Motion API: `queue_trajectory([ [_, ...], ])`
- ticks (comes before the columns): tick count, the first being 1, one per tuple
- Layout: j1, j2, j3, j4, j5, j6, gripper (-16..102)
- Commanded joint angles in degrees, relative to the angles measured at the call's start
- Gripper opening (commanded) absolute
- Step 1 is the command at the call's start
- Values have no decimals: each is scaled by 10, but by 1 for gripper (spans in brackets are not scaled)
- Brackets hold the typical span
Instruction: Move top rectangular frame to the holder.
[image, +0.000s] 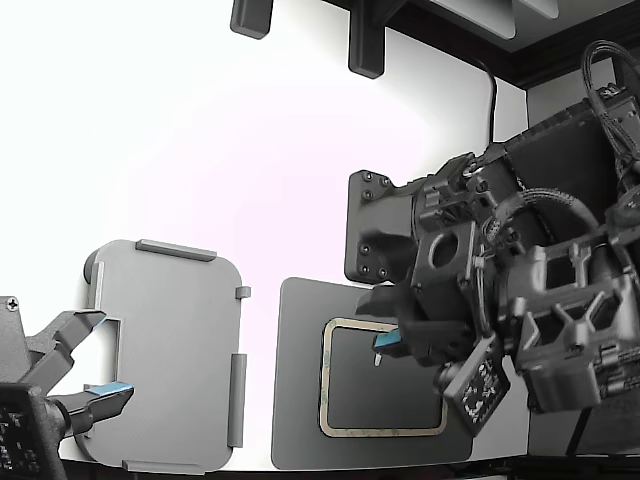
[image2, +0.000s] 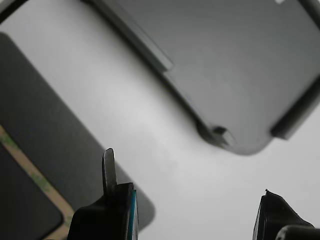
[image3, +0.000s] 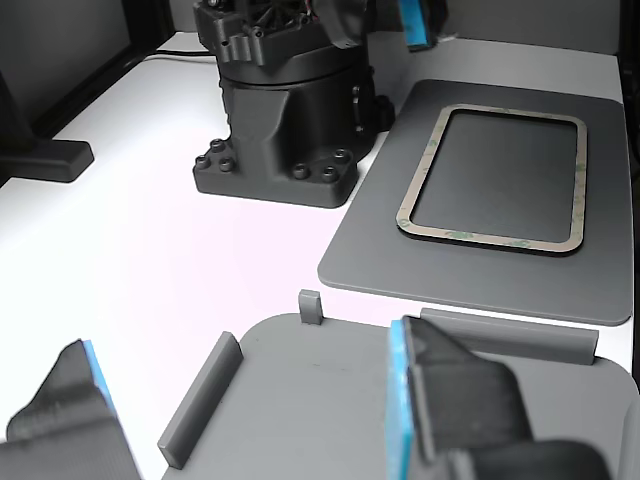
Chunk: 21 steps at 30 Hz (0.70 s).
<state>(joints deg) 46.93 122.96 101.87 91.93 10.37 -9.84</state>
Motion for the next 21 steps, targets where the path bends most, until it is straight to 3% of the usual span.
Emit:
queue_trajectory([
  [1, 15, -42, -43, 13, -9, -28, 91],
  [4, 34, -76, -57, 18, -25, -48, 100],
  [11, 88, -139, -40, -3, -21, -37, 100],
  [21, 108, -223, -20, -54, -59, -74, 100],
])
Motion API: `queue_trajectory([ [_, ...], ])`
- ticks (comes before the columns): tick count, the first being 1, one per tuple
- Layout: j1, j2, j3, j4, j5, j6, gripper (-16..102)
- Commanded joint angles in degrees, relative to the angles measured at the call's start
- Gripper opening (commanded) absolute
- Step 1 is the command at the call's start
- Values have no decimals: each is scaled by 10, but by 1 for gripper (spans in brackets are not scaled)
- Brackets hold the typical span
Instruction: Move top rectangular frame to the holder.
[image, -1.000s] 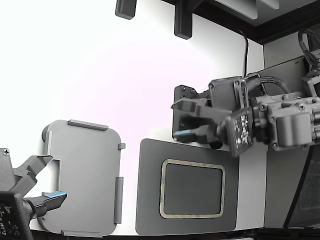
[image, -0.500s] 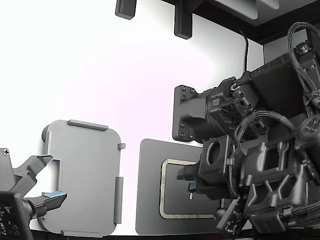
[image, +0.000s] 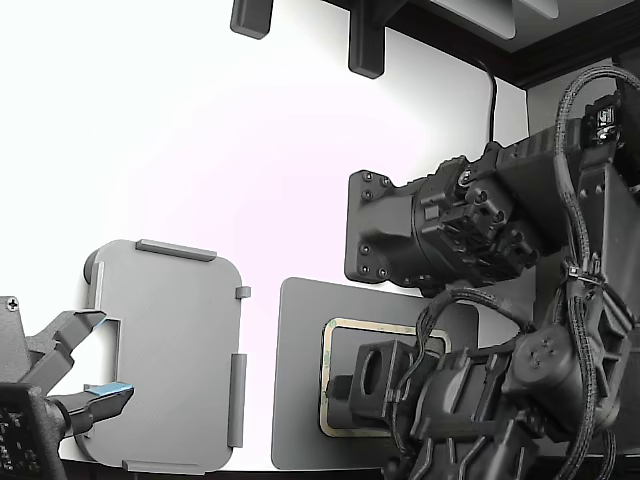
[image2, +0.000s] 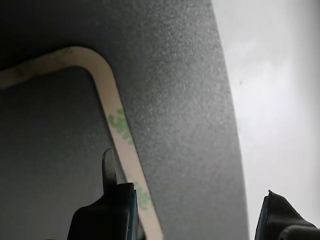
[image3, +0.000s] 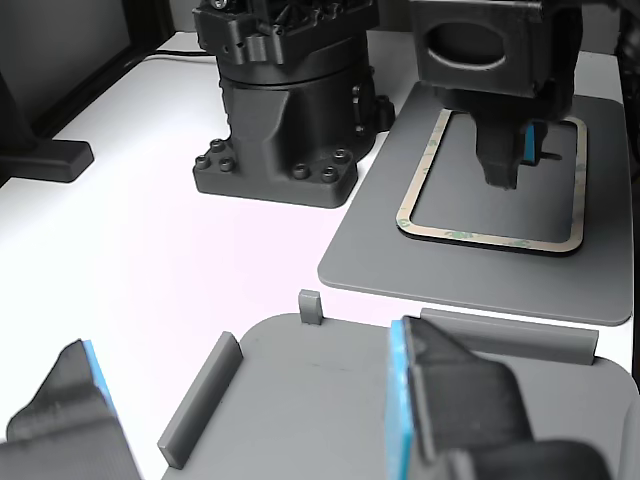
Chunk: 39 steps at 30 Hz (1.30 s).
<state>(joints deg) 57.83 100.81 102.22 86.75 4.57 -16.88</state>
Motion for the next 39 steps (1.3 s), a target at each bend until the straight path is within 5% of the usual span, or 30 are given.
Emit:
queue_trajectory([
  [1, 4, -11, -31, -3, 1, -4, 100],
  [17, 17, -66, -18, -7, -45, -36, 99],
  [39, 8, -74, 54, -75, -30, -76, 82],
])
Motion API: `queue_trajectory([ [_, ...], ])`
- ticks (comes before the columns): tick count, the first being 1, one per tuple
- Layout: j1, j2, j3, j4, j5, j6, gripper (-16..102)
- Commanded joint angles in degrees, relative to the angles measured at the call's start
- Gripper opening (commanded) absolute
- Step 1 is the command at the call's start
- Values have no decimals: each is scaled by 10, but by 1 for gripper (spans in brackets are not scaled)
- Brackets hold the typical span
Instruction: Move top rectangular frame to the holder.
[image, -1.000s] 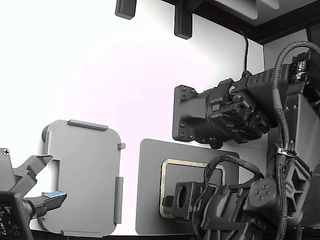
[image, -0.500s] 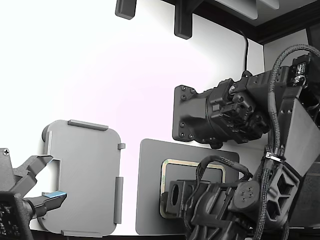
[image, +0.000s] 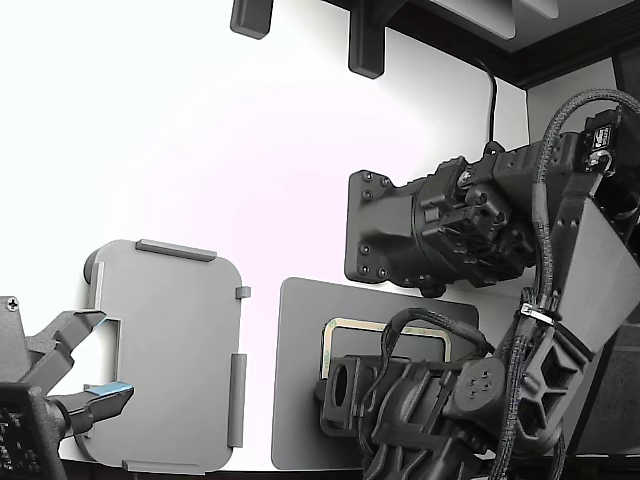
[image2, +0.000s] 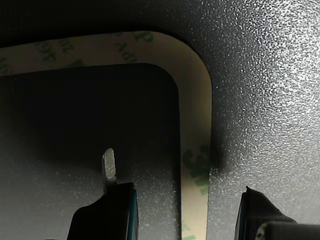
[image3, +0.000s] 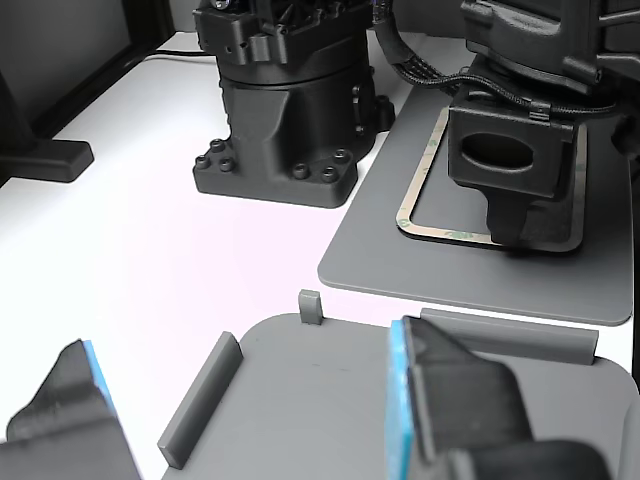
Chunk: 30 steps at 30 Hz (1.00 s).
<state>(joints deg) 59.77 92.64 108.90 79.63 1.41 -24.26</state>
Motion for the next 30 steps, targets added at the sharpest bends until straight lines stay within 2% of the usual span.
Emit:
queue_trajectory([
  [1, -11, 7, -13, -6, 3, -4, 81],
  [11, -13, 4, 0, -23, 4, 0, 61],
  [16, -13, 11, 12, -31, 9, -4, 58],
  [26, -15, 19, 32, -50, 13, -12, 45],
  [30, -15, 15, 26, -49, 14, -15, 31],
])
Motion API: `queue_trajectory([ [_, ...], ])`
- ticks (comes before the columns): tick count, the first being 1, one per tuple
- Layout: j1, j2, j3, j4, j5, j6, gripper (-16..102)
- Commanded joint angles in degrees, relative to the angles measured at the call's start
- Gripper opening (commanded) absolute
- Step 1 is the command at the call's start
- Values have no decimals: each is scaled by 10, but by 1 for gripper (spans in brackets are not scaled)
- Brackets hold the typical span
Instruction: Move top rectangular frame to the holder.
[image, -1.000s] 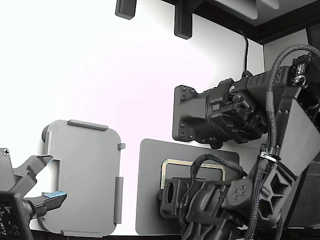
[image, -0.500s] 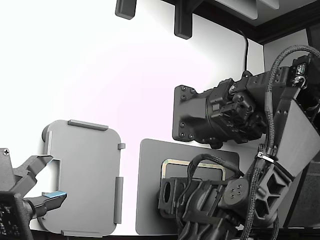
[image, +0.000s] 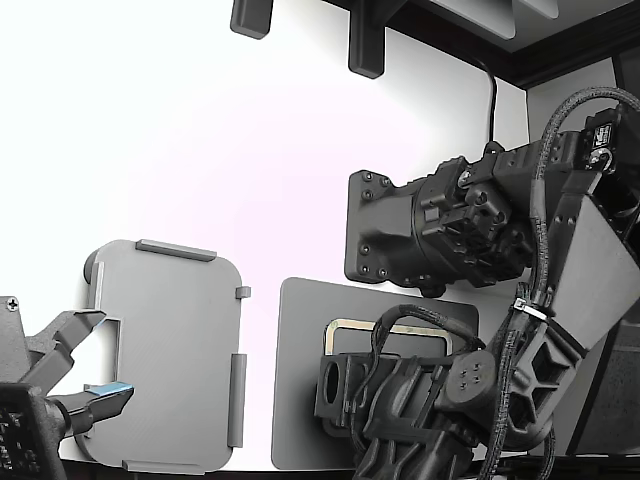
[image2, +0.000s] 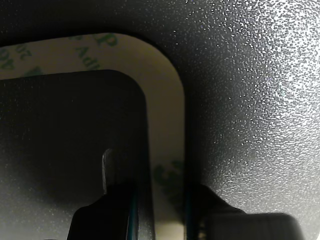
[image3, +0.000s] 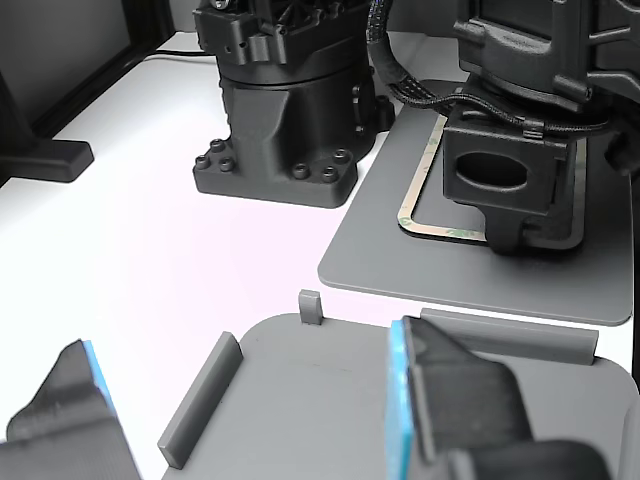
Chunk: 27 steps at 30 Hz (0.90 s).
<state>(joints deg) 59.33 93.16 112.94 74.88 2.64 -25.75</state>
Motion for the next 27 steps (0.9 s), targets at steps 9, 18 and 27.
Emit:
queue_trajectory([
  [9, -11, 6, -25, 6, 18, -4, -11],
  [18, -12, 6, -147, 98, 34, 65, -11],
  [27, -56, -6, -301, 200, 63, 304, -11],
])
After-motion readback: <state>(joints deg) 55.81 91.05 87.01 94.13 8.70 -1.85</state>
